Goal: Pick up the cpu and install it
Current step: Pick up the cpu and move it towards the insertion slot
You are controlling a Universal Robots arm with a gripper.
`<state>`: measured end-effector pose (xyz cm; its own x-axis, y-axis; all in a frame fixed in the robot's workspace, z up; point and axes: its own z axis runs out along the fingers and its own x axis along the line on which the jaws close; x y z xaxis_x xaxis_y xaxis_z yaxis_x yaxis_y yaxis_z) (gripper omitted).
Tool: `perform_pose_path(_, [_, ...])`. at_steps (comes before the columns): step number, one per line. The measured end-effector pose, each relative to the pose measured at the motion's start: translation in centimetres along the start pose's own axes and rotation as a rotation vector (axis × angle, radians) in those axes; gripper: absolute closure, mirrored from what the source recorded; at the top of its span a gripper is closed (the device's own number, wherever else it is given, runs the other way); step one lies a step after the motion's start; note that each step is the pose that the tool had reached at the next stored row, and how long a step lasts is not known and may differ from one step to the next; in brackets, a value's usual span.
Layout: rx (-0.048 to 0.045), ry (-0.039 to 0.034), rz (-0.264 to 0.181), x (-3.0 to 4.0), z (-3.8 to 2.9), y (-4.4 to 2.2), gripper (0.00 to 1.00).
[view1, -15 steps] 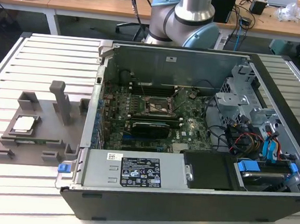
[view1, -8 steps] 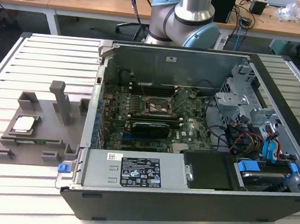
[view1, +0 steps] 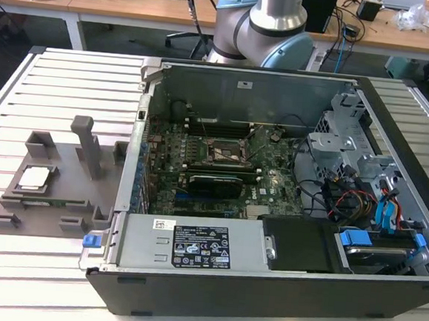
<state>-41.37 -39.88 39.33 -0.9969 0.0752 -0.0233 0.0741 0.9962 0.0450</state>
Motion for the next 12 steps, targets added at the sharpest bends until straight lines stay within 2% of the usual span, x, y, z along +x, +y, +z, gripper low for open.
perform_pose_path(1, [0.0000, 0.0000, 0.000, 0.01, 0.00, 0.00, 0.71])
perform_pose_path(3, [0.0000, 0.0000, 0.000, 0.02, 0.00, 0.00, 0.46])
perform_pose_path(5, [0.0000, 0.0000, 0.000, 0.03, 0.00, 0.00, 0.34])
perform_pose_path(9, [0.0001, 0.0001, 0.000, 0.05, 0.04, 0.00, 0.34])
perform_pose_path(12, [0.0022, -0.0001, 0.000, -0.11, 0.43, 0.00, 0.34])
